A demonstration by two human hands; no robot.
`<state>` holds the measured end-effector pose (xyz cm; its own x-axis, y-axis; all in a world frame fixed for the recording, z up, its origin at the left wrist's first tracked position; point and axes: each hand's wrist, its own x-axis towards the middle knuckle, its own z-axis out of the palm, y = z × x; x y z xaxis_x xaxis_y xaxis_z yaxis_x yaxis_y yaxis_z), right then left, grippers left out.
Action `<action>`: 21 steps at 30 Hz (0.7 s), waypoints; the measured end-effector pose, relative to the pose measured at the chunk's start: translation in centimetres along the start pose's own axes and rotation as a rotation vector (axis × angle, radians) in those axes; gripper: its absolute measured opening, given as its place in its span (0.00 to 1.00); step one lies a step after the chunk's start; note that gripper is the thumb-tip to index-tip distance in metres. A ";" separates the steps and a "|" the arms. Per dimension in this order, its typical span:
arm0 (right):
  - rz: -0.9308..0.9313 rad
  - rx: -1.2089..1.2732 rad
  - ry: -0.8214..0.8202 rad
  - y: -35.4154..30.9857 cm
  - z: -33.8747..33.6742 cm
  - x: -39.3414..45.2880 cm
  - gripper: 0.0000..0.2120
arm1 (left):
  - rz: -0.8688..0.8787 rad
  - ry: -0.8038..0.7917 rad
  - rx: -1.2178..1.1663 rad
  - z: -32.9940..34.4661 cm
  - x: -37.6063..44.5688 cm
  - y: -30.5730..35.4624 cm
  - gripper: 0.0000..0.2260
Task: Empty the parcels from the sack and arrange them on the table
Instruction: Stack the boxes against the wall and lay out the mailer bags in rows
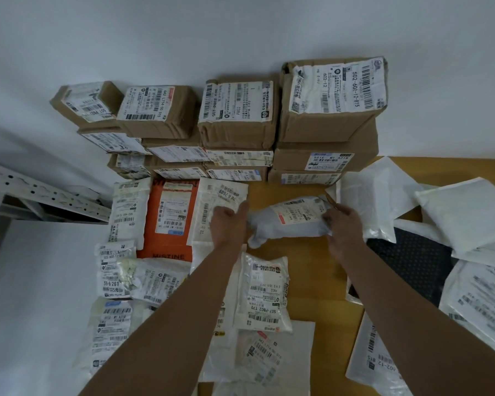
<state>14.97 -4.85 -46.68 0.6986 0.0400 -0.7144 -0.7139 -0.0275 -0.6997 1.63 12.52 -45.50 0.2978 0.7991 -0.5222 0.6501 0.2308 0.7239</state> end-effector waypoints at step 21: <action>-0.147 -0.375 -0.496 3.3 6.2 -4.4 0.26 | 0.116 -0.224 0.170 -2.9 -2.6 -1.6 0.10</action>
<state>9.25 1.10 -45.82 0.6189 0.5254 -0.5839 -0.4842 -0.3301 -0.8103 -2.18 11.71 -44.00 0.5113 0.6682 -0.5405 0.7047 0.0340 0.7087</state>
